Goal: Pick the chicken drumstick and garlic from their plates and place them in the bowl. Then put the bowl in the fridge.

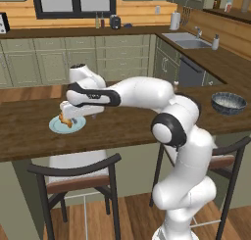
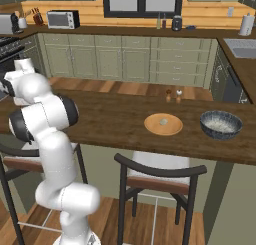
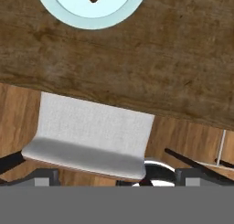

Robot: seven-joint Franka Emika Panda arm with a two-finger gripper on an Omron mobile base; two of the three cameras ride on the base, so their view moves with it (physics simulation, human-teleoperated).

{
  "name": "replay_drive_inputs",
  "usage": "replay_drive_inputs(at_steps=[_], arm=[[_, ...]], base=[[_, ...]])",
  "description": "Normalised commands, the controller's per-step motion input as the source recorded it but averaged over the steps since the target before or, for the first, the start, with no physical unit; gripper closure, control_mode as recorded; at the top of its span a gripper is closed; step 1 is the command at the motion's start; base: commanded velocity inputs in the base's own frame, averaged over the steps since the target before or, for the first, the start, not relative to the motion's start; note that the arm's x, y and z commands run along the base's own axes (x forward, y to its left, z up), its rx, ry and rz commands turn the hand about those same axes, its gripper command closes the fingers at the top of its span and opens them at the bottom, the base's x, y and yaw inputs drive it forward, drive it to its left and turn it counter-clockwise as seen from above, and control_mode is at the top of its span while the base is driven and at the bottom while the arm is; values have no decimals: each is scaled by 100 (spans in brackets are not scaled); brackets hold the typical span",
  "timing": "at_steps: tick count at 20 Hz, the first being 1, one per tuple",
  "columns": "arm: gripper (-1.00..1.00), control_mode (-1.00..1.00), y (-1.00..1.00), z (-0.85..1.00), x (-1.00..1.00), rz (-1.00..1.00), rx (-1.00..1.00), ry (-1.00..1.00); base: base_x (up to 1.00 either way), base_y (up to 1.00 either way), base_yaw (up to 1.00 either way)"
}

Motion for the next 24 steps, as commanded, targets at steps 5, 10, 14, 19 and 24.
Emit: replay_drive_inputs(at_steps=[5, 10, 14, 19, 24], arm=[[-100, -100, 1, -54, 21, 8, 0, -7], [-100, -100, 5, -22, 7, 0, 0, -6], [-100, -100, 0, -6, 36, 0, 0, -8], [-100, -100, 1, -3, 53, 0, 0, -6], [-100, -100, 11, -7, 27, 0, 0, 0]], base=[[0, 0, 0], [0, 0, 0], [0, 0, 0], [0, 0, 0], [0, 0, 0]])
